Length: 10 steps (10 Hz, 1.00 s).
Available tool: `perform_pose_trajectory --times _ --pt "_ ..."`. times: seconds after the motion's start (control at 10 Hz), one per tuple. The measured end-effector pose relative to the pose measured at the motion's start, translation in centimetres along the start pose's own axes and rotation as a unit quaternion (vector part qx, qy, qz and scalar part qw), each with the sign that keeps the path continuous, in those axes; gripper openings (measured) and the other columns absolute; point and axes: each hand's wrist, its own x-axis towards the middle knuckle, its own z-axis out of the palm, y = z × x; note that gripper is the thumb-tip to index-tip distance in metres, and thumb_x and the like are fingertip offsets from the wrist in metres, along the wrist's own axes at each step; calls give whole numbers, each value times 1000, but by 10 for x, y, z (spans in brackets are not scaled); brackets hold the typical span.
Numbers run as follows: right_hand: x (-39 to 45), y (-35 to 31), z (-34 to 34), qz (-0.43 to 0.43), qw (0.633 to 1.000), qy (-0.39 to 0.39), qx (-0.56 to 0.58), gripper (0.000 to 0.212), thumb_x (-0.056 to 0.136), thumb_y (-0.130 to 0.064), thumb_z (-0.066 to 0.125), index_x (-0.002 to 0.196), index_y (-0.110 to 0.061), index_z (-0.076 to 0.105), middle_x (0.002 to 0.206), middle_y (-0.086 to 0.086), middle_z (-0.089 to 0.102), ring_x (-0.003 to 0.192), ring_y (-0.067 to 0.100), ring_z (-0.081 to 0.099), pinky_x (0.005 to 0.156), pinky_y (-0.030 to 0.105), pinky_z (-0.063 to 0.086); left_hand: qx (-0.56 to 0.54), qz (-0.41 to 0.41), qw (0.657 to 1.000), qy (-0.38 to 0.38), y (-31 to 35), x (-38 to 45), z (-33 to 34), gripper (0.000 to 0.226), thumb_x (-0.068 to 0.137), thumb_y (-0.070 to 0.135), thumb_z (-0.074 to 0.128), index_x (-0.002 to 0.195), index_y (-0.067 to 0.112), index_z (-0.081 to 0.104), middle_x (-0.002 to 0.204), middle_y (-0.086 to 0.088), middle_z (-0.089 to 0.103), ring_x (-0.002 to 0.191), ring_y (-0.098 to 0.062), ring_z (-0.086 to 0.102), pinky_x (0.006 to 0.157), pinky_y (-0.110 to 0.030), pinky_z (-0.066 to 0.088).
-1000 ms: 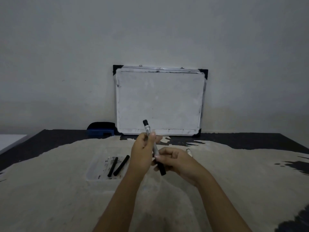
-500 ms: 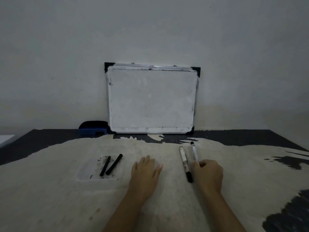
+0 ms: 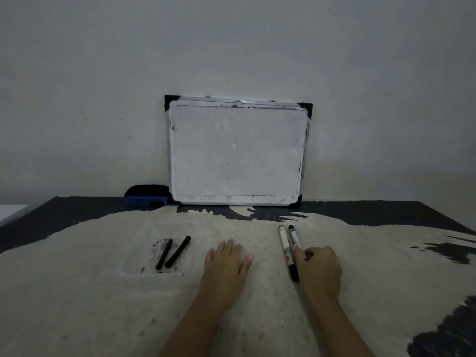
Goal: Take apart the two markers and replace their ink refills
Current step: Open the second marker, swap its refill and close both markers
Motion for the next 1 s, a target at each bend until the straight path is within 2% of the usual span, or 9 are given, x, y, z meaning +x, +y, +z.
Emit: perform_pose_trajectory --times 0.1,0.3,0.4,0.6,0.8,0.9,1.0 --pt "-1 0 0 -11 1000 2 3 31 84 -31 64 81 -1 73 76 10 55 62 21 55 51 26 37 3 1 1000 2 0 0 0 54 96 45 18 143 18 23 156 -4 16 145 -18 8 118 -36 0" --pt "-1 1 5 -12 1000 -3 10 29 82 -33 65 82 -5 74 75 11 62 61 22 59 54 33 51 3 -1 1000 0 0 0 0 54 96 45 19 143 18 22 157 -4 15 145 -17 7 118 -36 0" --pt "-1 -1 3 -9 1000 -4 6 28 83 -32 65 84 -6 74 75 11 62 61 21 58 52 27 45 4 -1 1000 1 0 0 0 54 96 45 19 143 18 22 157 -4 15 145 -17 7 118 -37 0" --pt "0 0 1 -18 1000 3 -19 31 84 -34 63 86 -4 73 76 8 51 64 20 51 55 27 37 9 0 1000 3 0 0 0 54 96 45 18 143 18 22 157 -4 15 145 -17 7 118 -37 0" --pt "-2 0 0 -27 999 10 -28 32 83 -34 64 86 -3 73 75 8 51 64 21 50 58 32 45 9 1 1000 6 0 1 0 54 96 45 18 143 18 22 157 -4 15 145 -17 7 118 -37 0" --pt "-4 -1 -5 -33 998 15 -42 32 84 -32 63 93 -2 71 78 7 46 70 20 46 68 34 45 9 1 1000 12 -1 1 2 54 96 45 18 143 18 22 157 -4 14 145 -17 7 119 -37 0" --pt "-5 -4 -6 -59 995 26 -72 34 87 -30 58 109 -6 65 98 11 56 89 23 49 81 35 37 -11 14 999 41 0 2 3 57 95 47 19 144 18 19 158 -4 9 145 -17 5 118 -35 1"
